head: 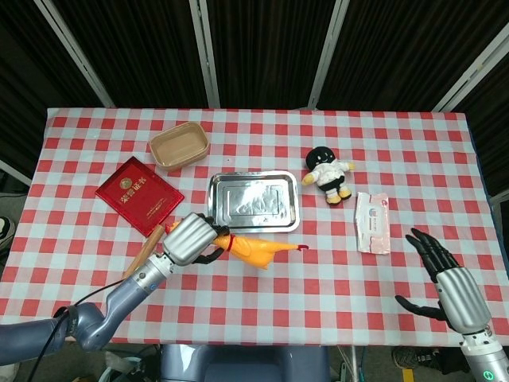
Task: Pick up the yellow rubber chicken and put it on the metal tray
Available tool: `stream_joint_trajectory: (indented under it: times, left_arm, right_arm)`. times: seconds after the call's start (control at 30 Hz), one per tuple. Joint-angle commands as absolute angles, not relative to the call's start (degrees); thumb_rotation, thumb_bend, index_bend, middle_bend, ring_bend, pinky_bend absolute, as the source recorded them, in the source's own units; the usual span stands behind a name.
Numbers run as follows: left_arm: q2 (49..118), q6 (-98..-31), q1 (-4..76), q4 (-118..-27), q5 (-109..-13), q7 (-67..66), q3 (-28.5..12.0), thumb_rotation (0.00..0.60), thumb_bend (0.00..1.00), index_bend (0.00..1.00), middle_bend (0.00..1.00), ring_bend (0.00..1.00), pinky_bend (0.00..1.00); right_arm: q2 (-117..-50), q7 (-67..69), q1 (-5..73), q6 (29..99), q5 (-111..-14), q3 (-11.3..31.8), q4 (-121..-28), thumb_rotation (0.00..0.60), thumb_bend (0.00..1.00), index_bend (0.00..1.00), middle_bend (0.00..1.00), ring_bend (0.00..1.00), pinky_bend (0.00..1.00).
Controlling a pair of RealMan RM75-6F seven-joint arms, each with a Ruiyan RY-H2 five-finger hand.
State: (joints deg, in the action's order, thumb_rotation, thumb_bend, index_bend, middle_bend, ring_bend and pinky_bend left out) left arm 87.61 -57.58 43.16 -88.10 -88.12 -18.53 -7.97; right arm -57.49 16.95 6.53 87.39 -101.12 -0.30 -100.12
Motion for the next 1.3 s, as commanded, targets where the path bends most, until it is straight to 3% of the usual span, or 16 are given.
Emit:
stream_joint_trajectory:
  times: [0.03, 0.37, 0.6, 1.0, 1.3]
  left_arm:
    - [85.43, -53.62, 46.27, -92.72, -84.13, -25.77, -10.75, 0.600, 0.74, 0.64, 0.63, 0.54, 0.65]
    - [87.90, -52.42, 49.59, -95.18, -77.16, -33.62, -14.11, 0.600, 0.74, 0.64, 0.63, 0.54, 0.65]
    - [89.44, -53.92, 50.95, -97.53, -73.62, -38.20, -15.18, 0.600, 0.74, 0.64, 0.63, 0.54, 0.65]
    - [92.55, -56.87, 52.01, -98.31, -70.50, -41.69, -14.80, 0.600, 0.73, 0.64, 0.63, 0.54, 0.65]
    - [97.90, -62.02, 52.49, -97.41, -69.32, -46.01, -14.58, 0.600, 0.73, 0.64, 0.63, 0.54, 0.65]
  right_arm:
    - [-53.52, 22.01, 9.84, 84.20, -104.77, -1.67, -105.33, 0.600, 0.17, 0.00, 0.04, 0.09, 0.19]
    - [-51.60, 21.82, 15.86, 74.33, -104.10, -1.61, -113.17, 0.600, 0.17, 0.00, 0.04, 0.06, 0.16]
    - [-53.26, 17.35, 21.79, 64.89, -96.12, 2.07, -116.13, 0.600, 0.17, 0.00, 0.02, 0.03, 0.14]
    - [-58.75, 15.02, 27.24, 60.20, -85.70, 7.77, -112.89, 0.600, 0.17, 0.00, 0.02, 0.02, 0.14]
    - [-61.95, 10.02, 30.30, 56.41, -79.89, 8.89, -111.36, 0.600, 0.17, 0.00, 0.02, 0.02, 0.12]
